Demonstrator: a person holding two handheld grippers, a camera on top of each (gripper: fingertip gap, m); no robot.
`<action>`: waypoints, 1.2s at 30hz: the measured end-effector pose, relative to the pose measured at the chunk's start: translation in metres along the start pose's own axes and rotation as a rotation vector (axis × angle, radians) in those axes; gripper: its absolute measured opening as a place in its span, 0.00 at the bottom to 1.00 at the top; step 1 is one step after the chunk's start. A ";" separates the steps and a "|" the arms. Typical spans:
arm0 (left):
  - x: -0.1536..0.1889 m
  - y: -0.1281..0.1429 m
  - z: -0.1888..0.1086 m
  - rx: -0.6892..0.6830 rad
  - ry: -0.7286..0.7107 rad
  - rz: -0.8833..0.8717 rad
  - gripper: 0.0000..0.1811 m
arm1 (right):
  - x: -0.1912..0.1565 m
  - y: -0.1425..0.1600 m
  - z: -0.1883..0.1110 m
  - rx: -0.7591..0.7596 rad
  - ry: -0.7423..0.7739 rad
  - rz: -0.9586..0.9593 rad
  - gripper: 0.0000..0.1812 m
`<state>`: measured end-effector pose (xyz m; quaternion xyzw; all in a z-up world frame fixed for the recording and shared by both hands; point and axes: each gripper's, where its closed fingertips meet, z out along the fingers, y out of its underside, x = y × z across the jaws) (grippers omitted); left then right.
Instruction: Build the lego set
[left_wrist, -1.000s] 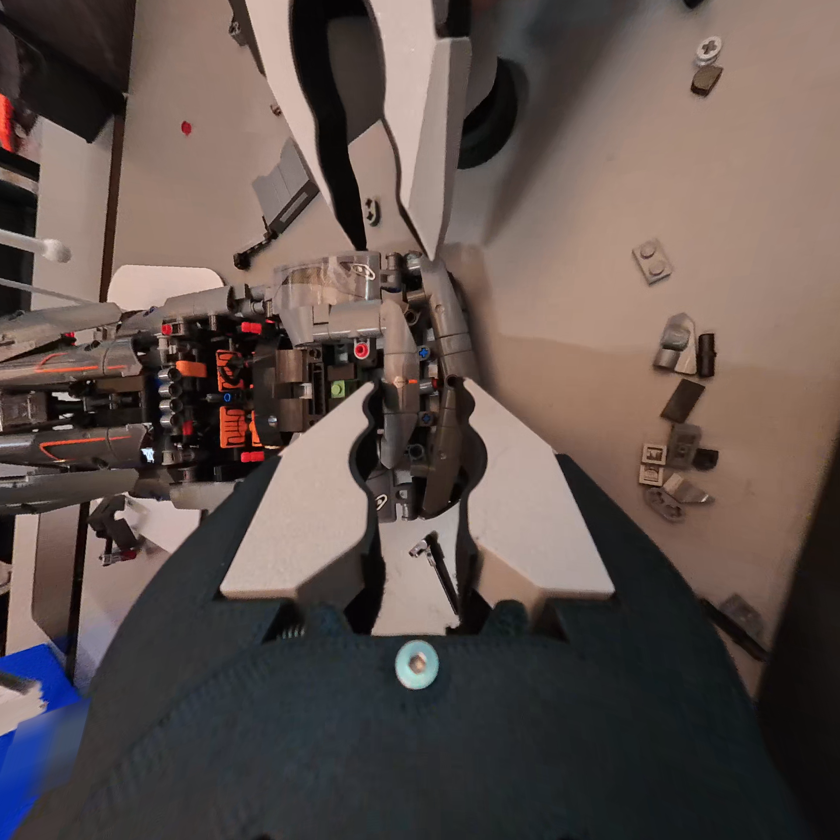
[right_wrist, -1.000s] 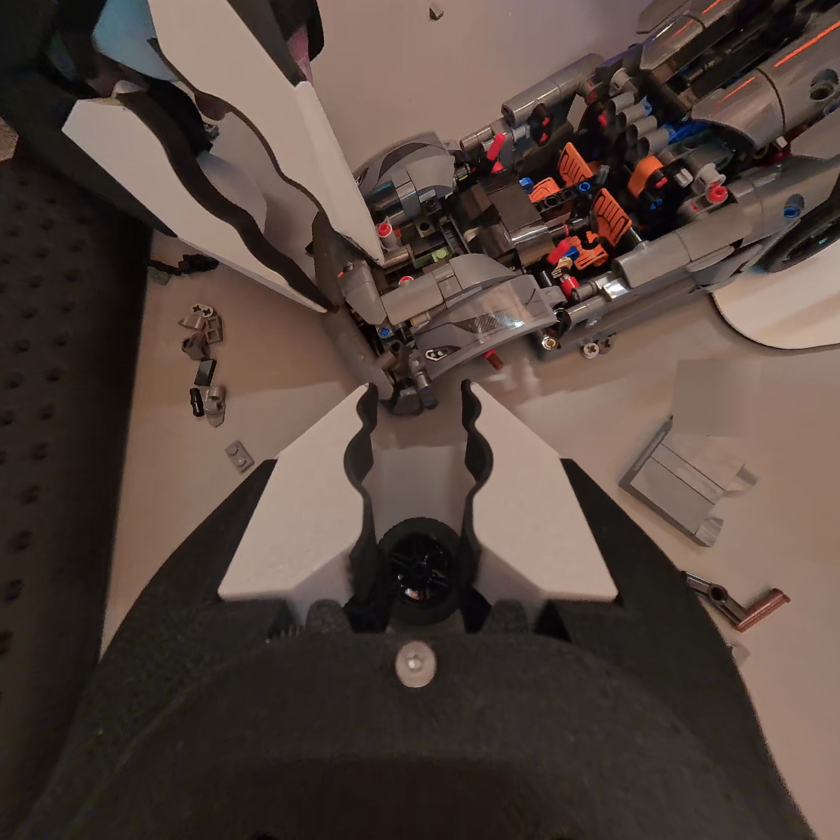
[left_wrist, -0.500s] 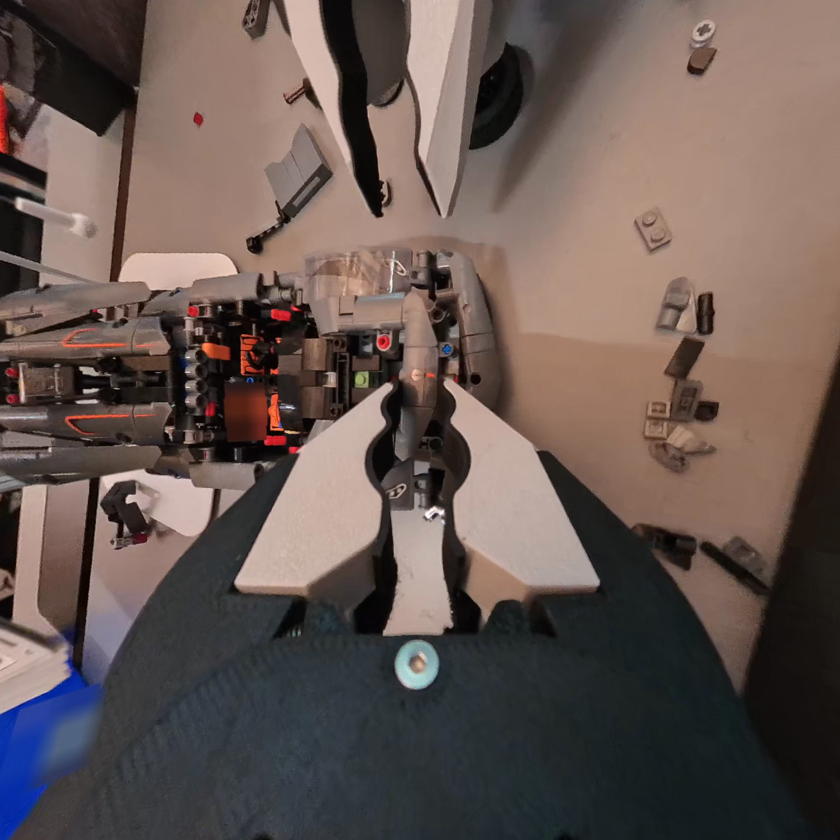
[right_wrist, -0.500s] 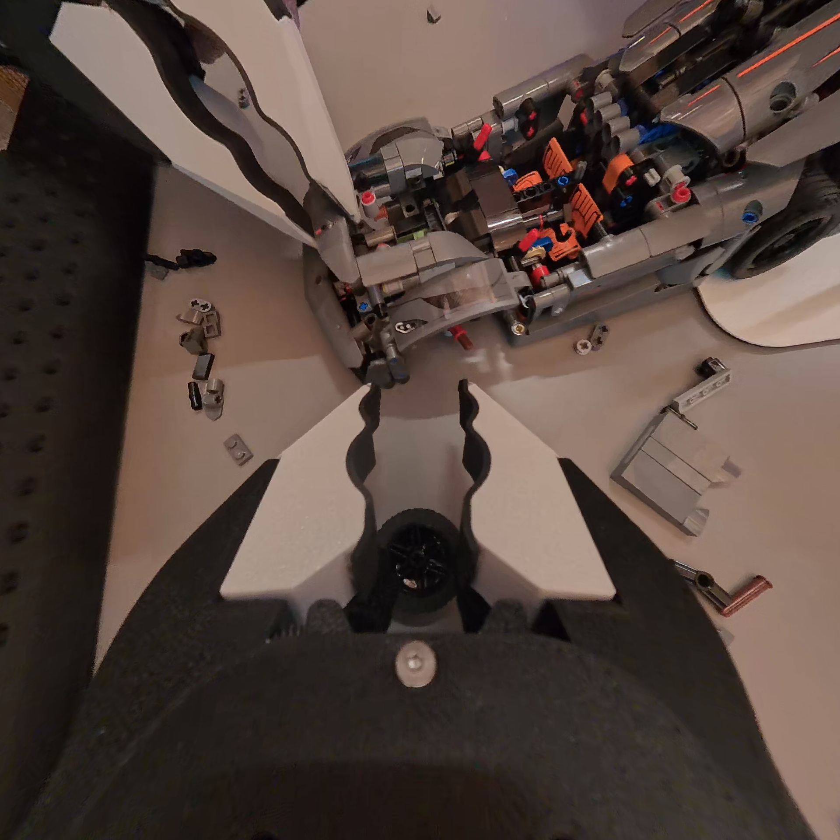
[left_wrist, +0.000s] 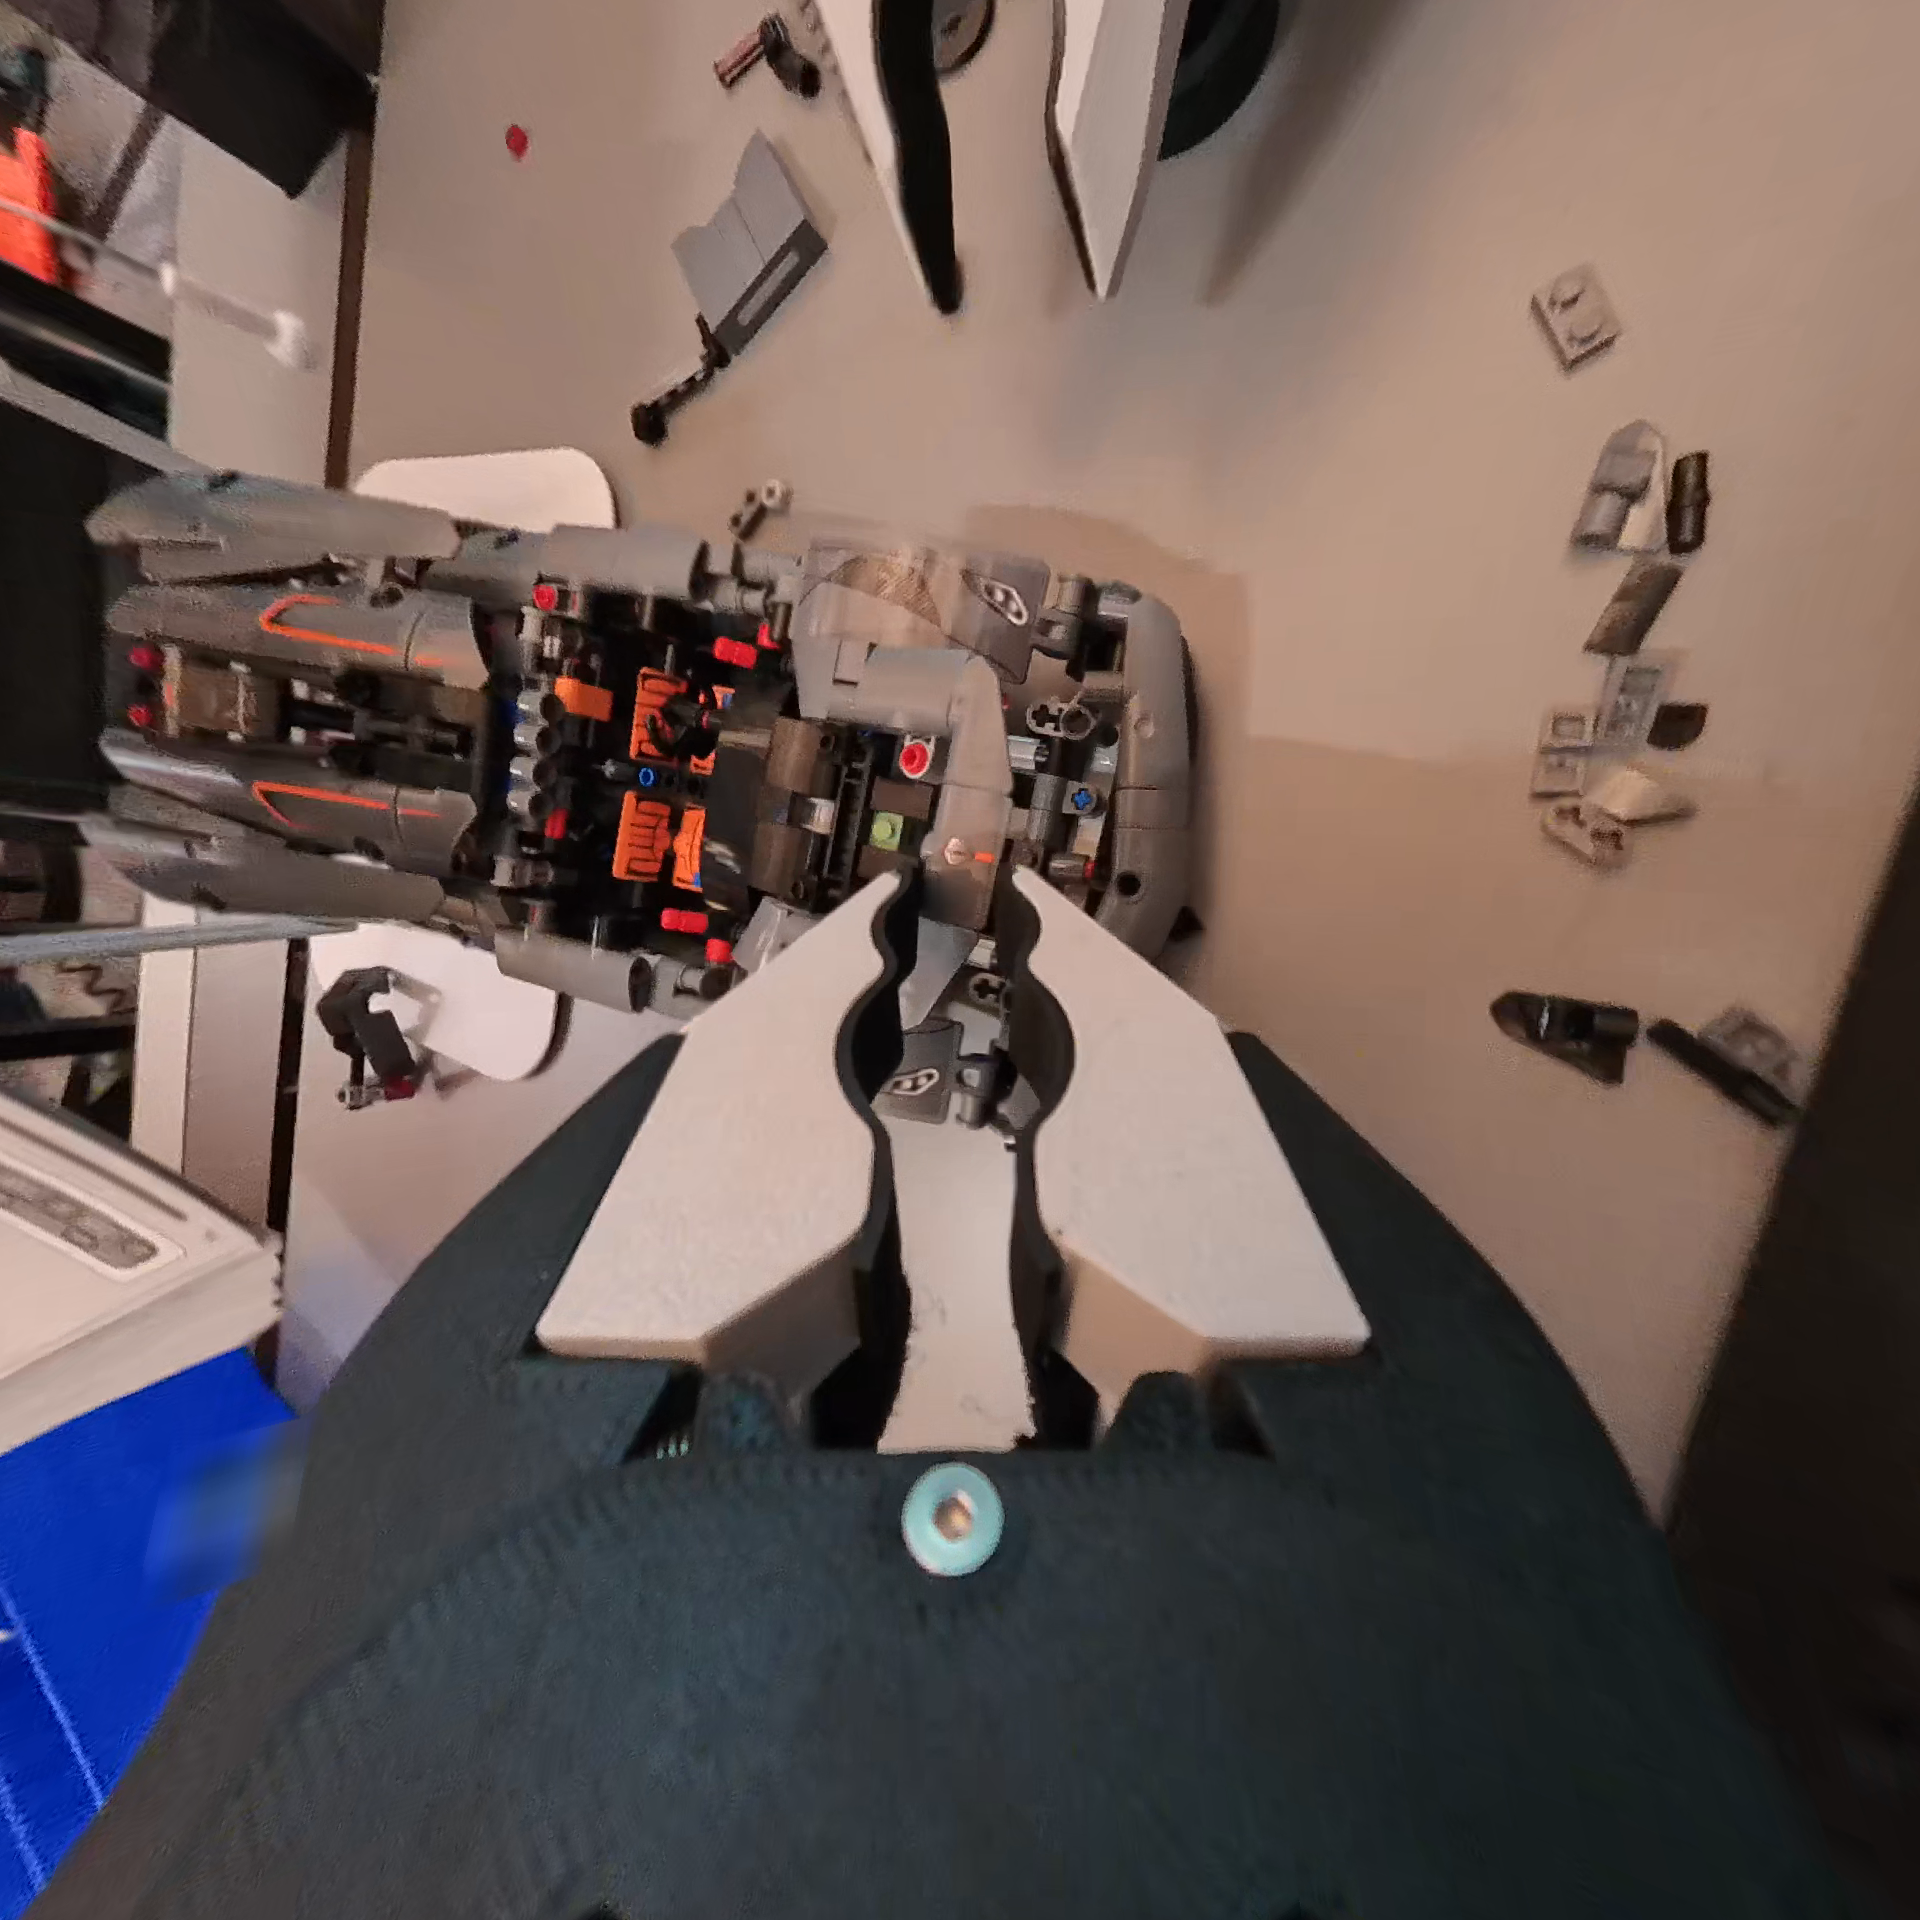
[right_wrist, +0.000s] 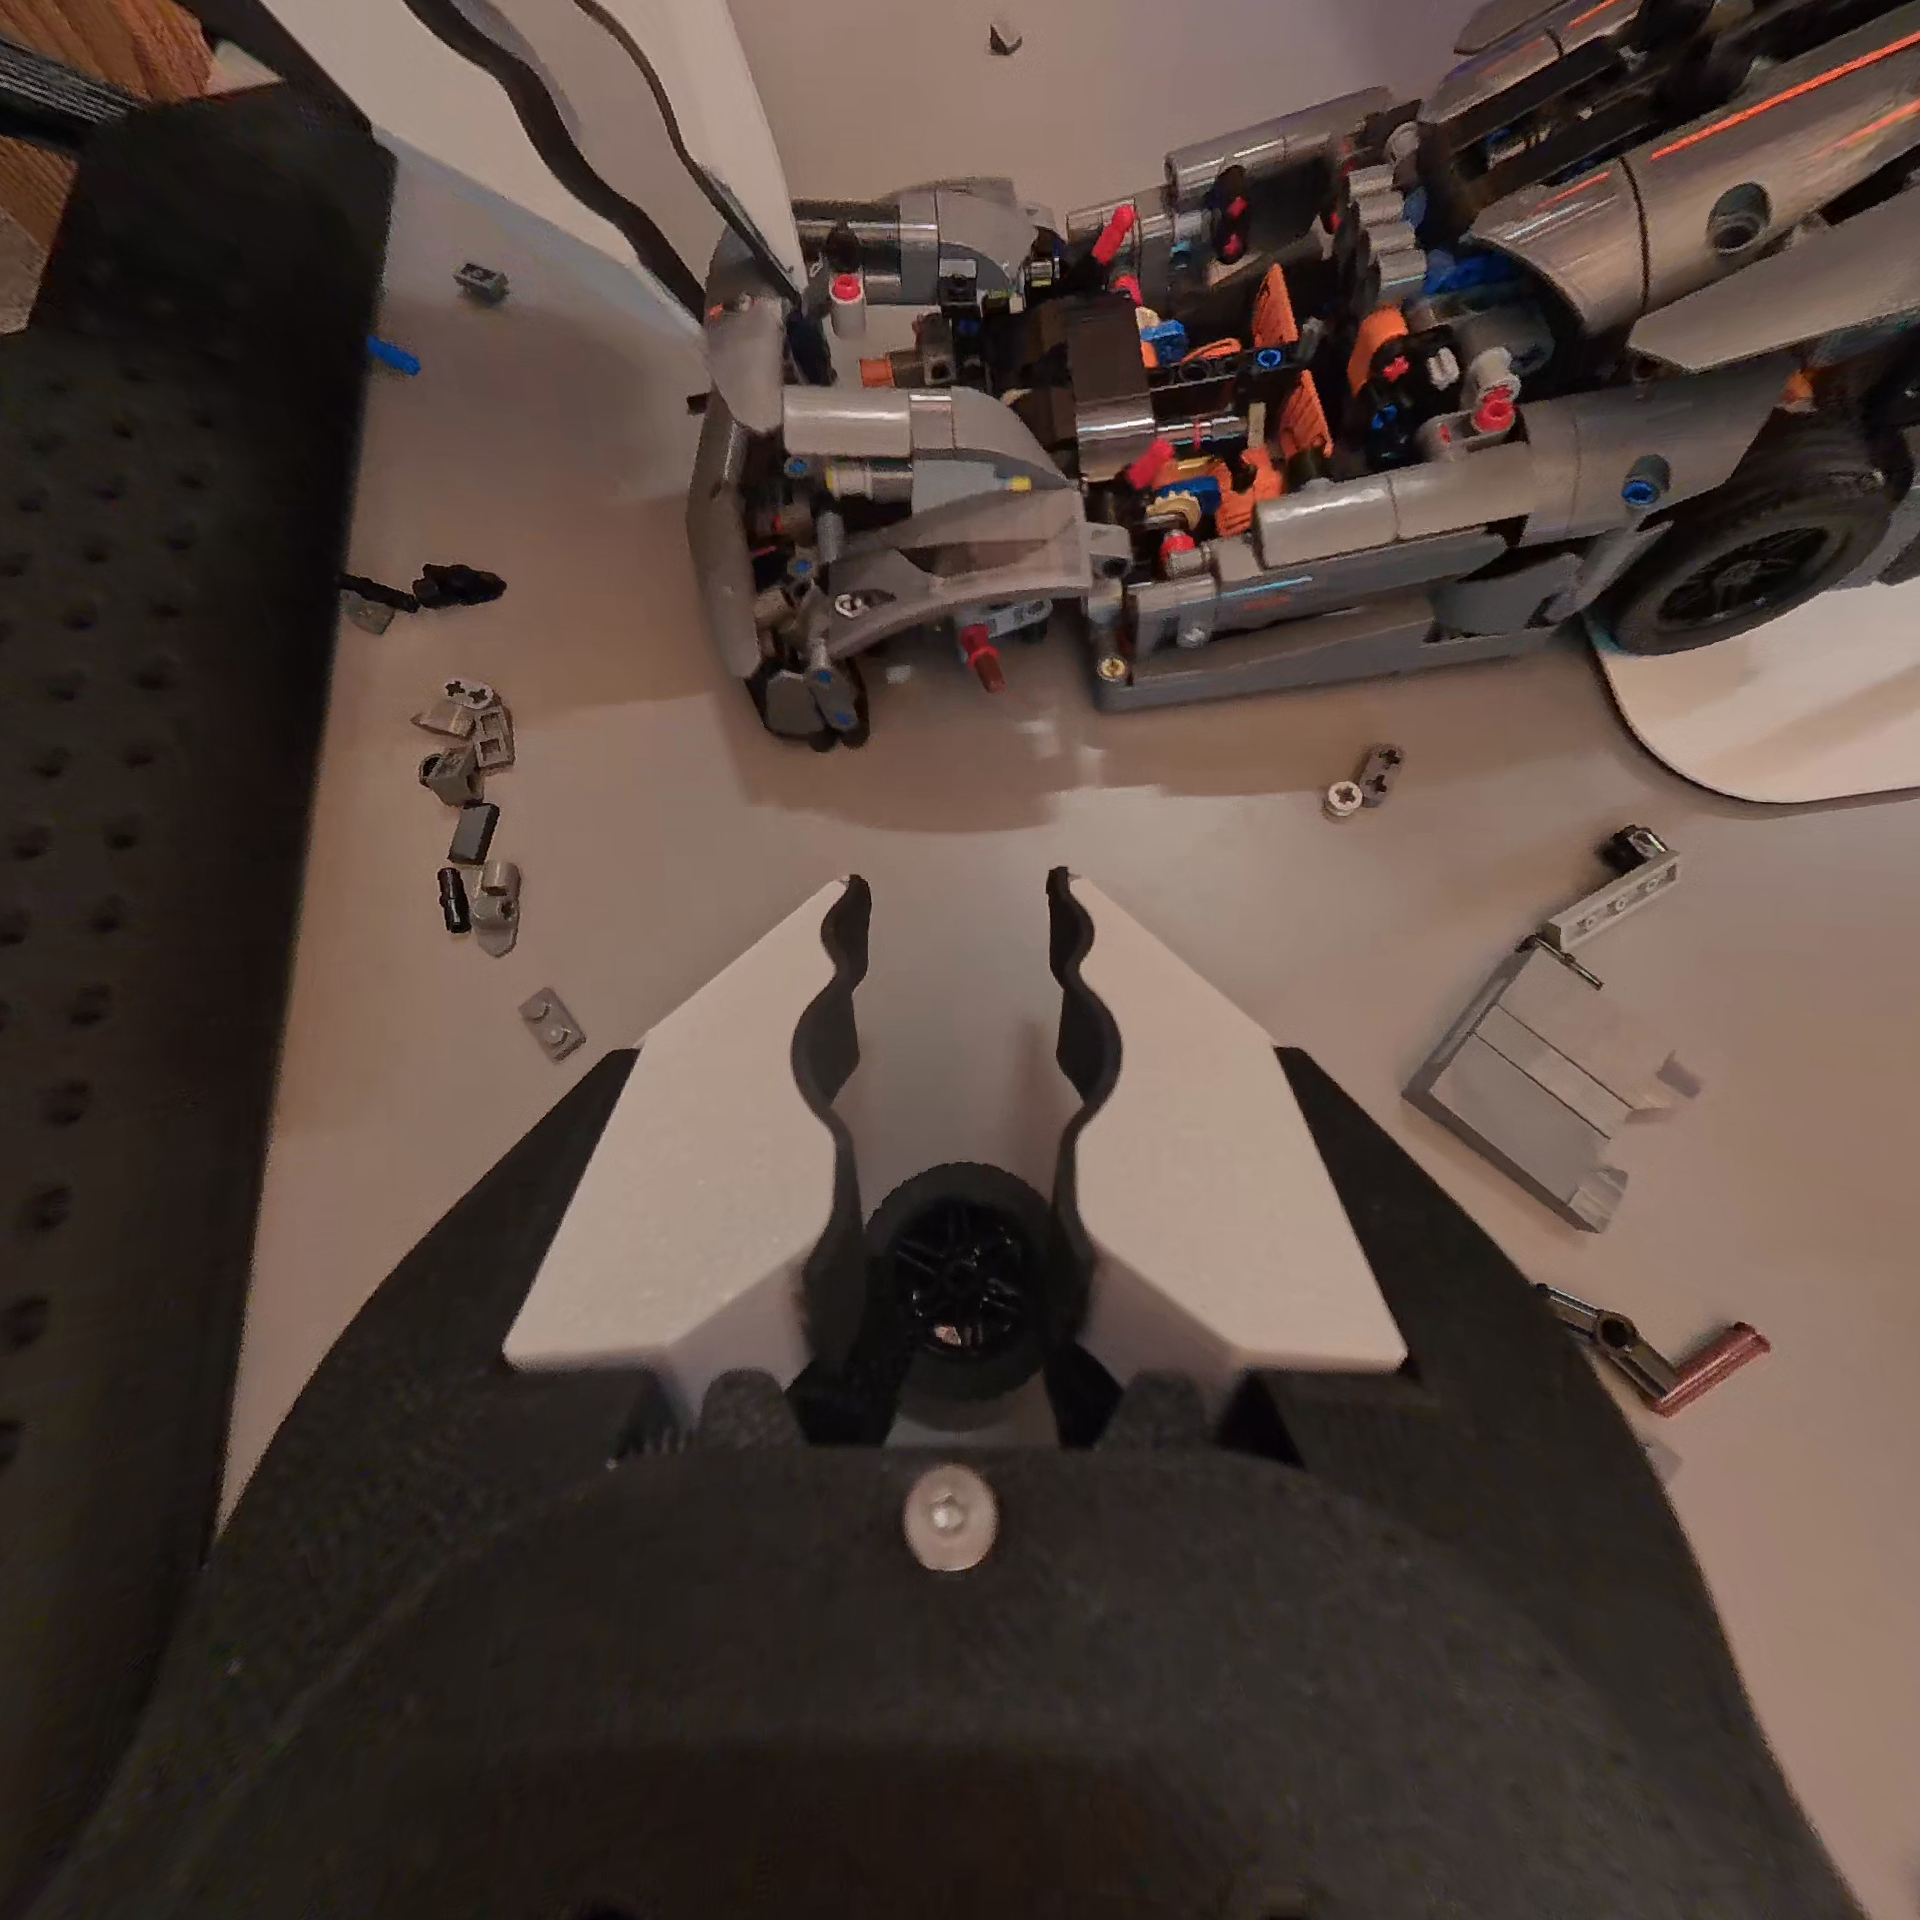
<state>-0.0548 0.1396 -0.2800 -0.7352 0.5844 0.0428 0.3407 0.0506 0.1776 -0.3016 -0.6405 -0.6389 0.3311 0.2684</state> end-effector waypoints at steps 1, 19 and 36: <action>0.001 0.004 -0.003 0.002 0.010 0.001 0.06 | 0.000 0.000 0.000 0.000 -0.001 -0.002 0.18; 0.001 0.091 -0.030 -0.047 -0.031 -0.044 0.11 | -0.006 -0.001 0.002 -0.006 -0.012 -0.013 0.18; 0.011 0.091 -0.035 -0.045 -0.073 -0.102 0.15 | -0.011 -0.005 0.000 0.003 -0.012 -0.030 0.17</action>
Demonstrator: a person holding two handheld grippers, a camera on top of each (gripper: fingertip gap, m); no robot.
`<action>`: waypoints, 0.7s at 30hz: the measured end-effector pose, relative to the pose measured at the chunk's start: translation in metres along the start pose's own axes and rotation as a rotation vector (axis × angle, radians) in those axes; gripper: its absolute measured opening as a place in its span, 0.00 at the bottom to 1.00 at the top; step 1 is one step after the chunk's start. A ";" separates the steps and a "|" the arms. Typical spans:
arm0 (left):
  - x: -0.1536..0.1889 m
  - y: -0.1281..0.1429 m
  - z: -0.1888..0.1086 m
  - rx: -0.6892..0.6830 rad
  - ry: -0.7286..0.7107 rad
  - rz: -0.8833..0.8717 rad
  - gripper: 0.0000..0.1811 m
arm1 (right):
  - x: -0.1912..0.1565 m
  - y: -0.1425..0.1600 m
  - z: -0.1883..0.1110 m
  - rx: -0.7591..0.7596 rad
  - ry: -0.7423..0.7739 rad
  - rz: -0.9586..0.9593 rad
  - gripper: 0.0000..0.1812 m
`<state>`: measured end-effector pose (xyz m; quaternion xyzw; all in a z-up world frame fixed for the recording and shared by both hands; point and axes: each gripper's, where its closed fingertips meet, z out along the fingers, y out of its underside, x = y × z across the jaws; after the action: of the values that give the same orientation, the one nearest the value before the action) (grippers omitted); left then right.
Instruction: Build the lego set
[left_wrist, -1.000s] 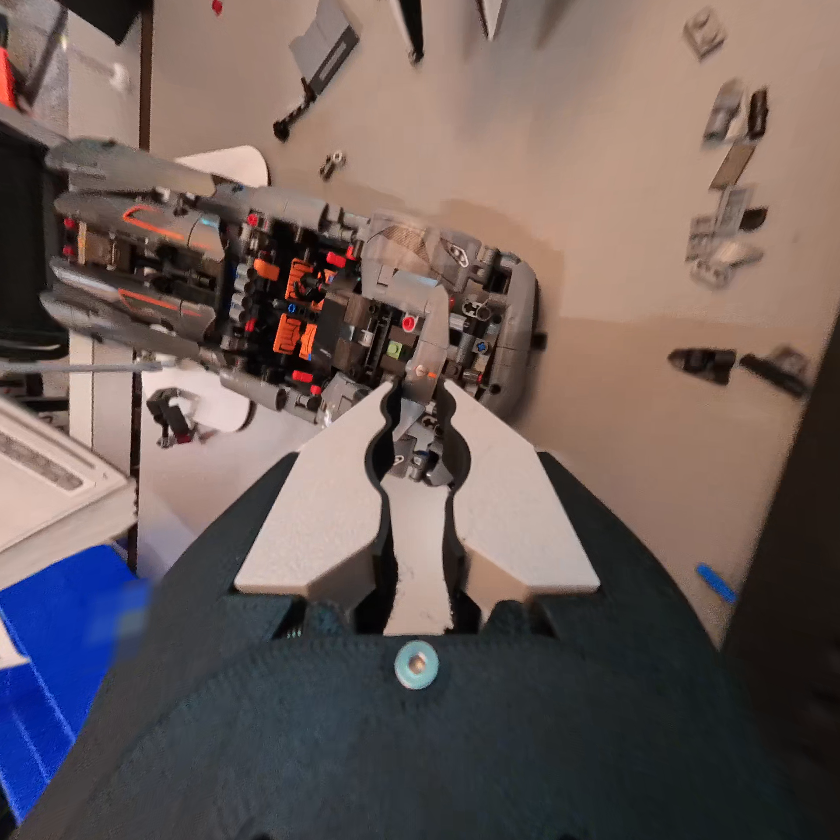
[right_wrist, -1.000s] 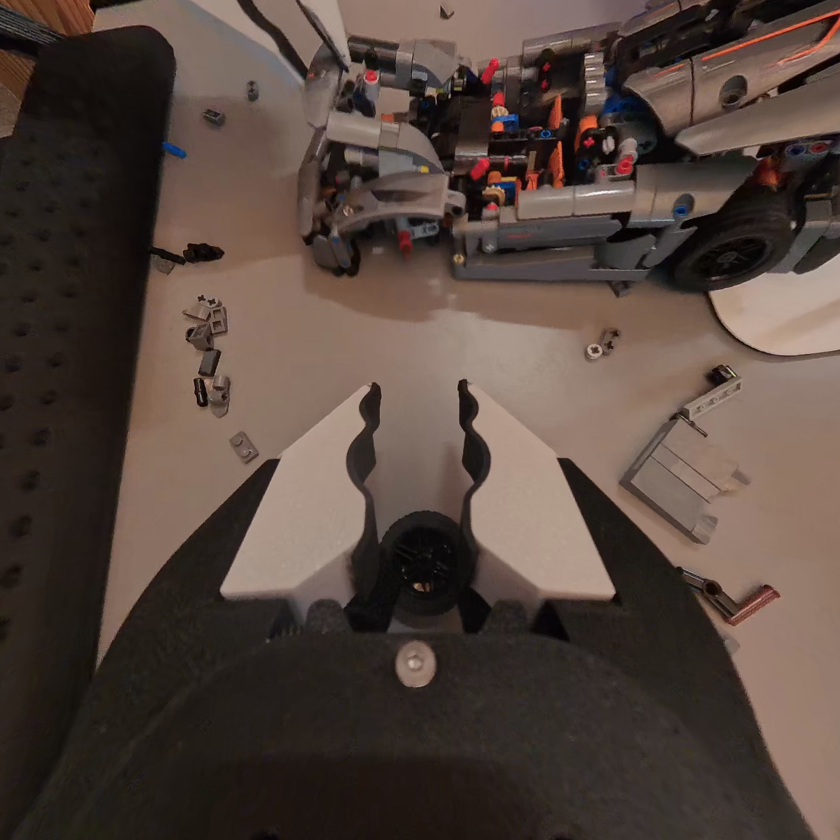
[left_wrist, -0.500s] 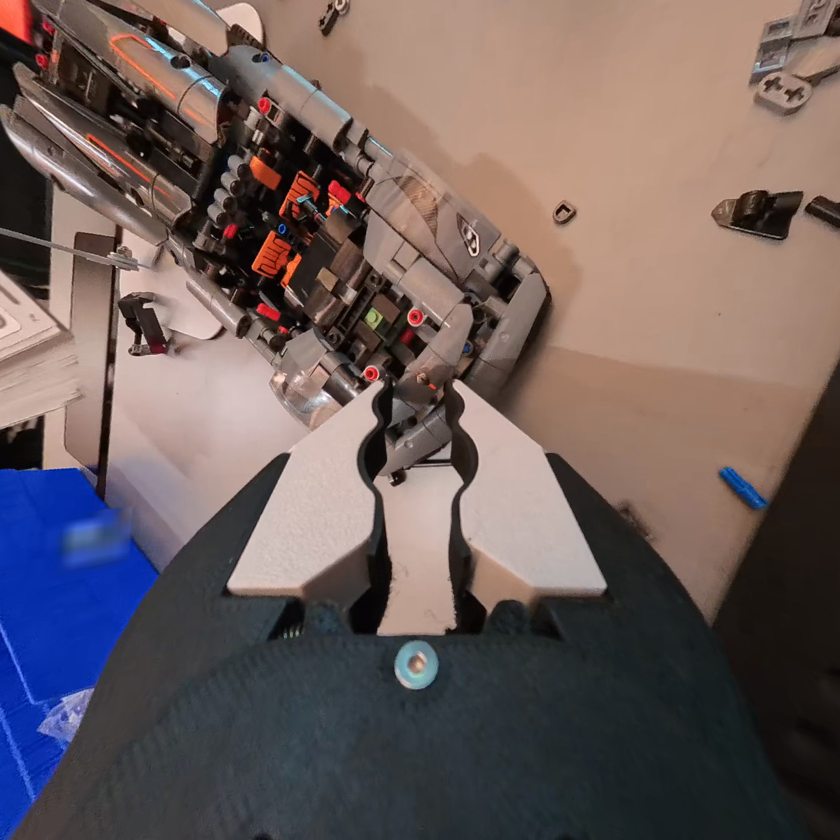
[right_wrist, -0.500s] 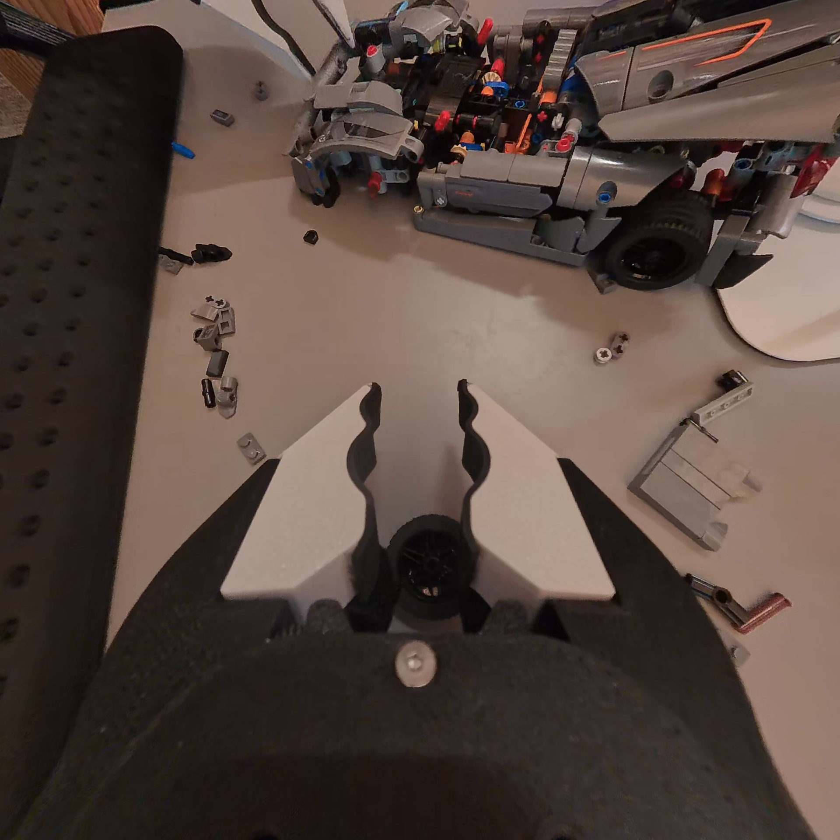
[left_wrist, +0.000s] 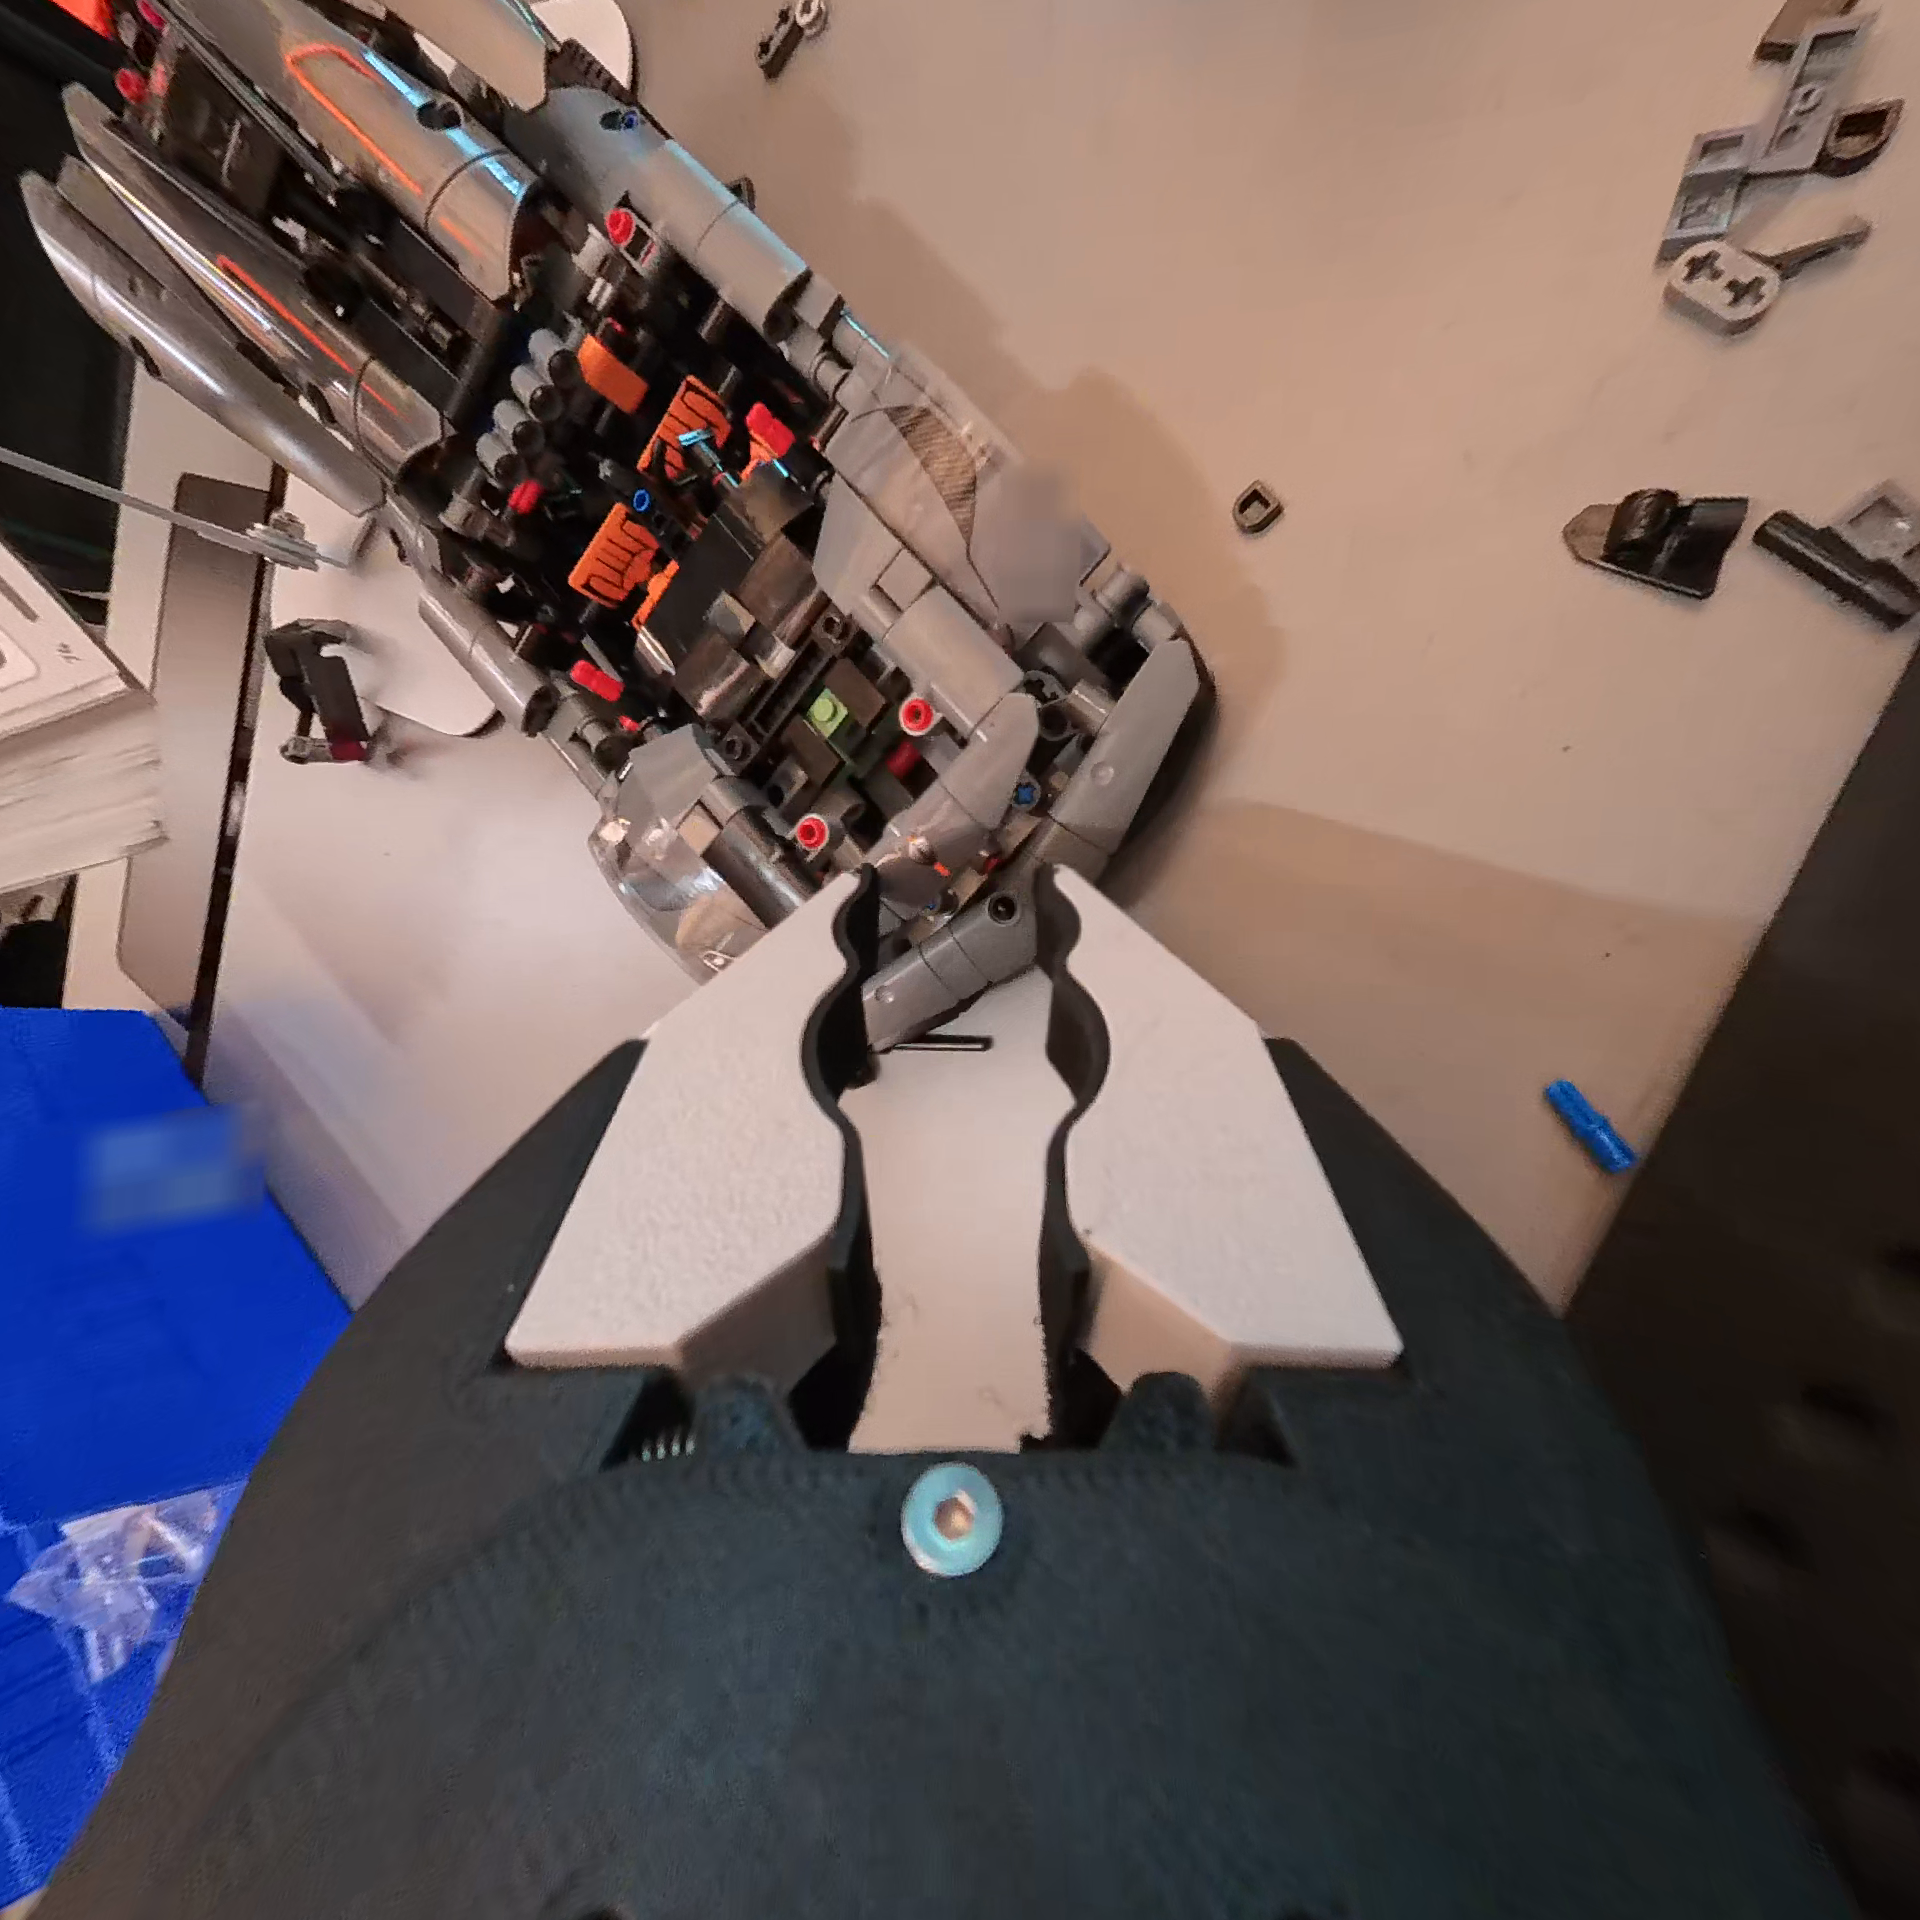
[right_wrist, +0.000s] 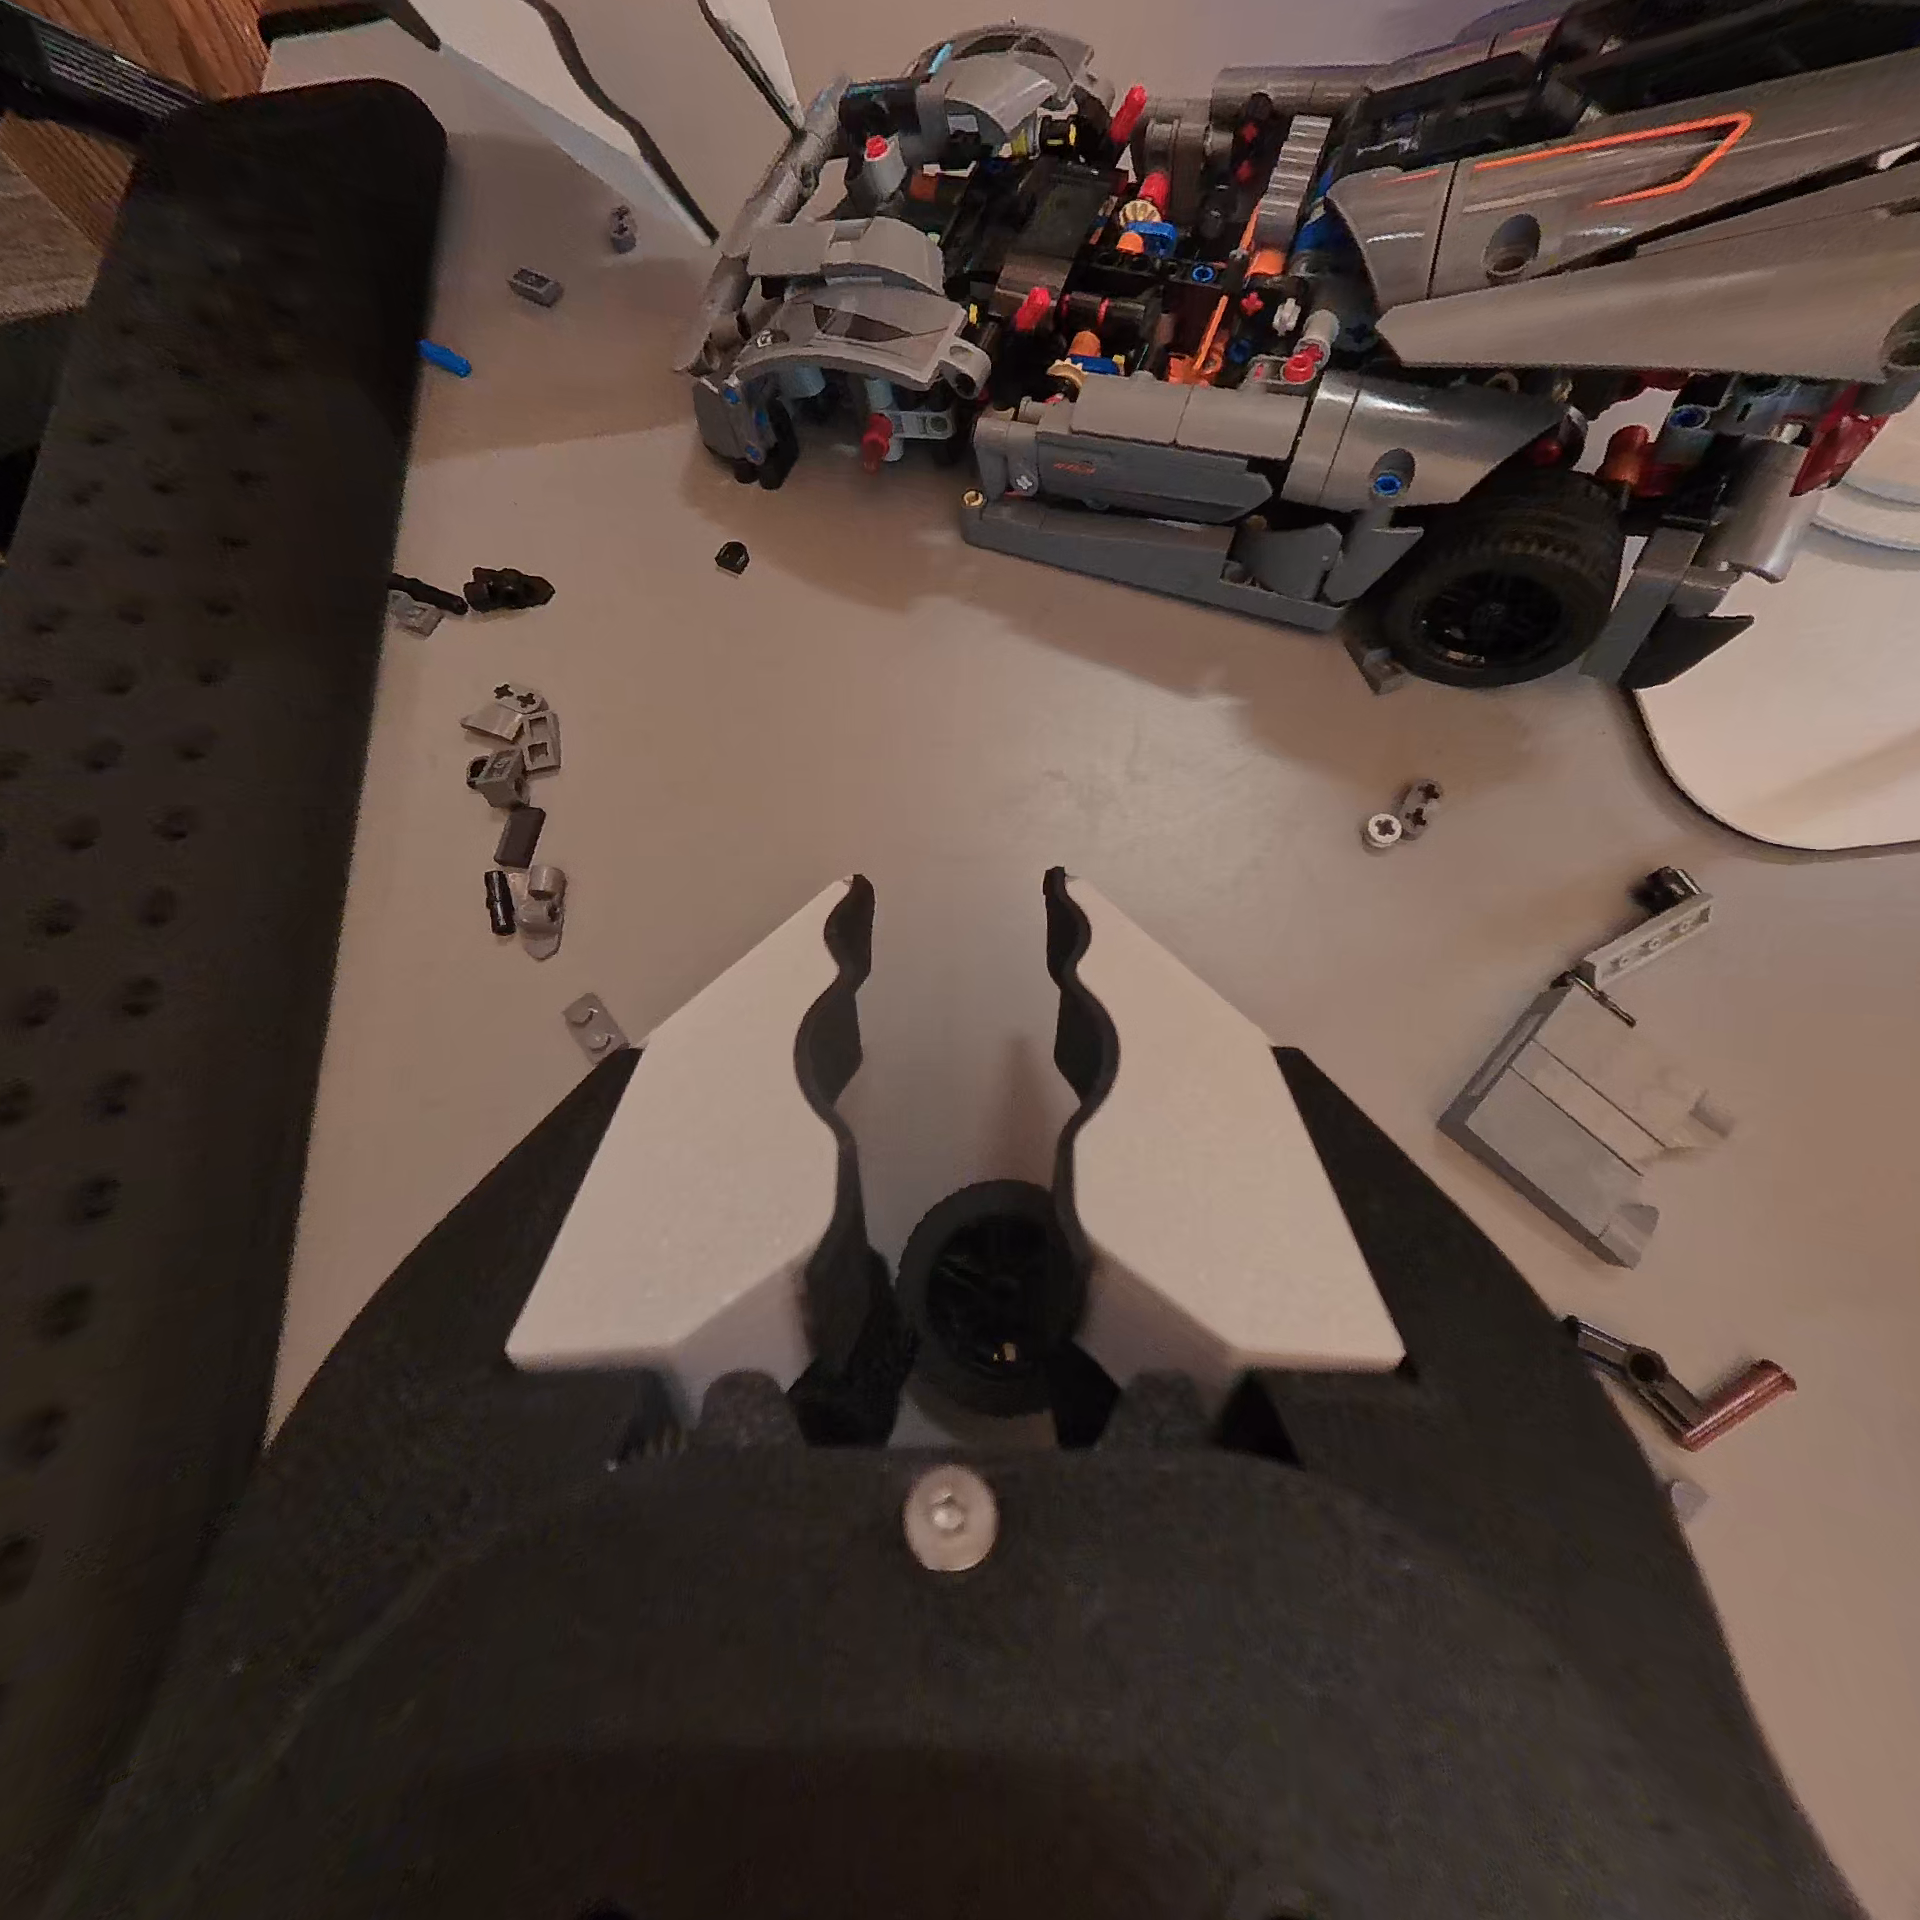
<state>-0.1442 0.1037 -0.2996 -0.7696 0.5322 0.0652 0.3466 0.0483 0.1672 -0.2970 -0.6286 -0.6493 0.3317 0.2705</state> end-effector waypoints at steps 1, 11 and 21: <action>0.001 0.000 0.000 0.003 0.013 -0.015 0.17 | 0.000 0.000 0.000 0.001 -0.002 0.000 0.18; 0.006 -0.013 -0.016 0.026 -0.074 0.041 0.23 | -0.007 -0.001 0.001 0.002 -0.019 -0.025 0.18; 0.088 -0.046 -0.021 0.104 0.231 0.037 0.24 | -0.025 0.006 0.013 -0.060 -0.070 -0.101 0.16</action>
<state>-0.0723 0.0319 -0.3038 -0.7431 0.5854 -0.0451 0.3210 0.0440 0.1406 -0.3083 -0.5909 -0.6988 0.3202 0.2450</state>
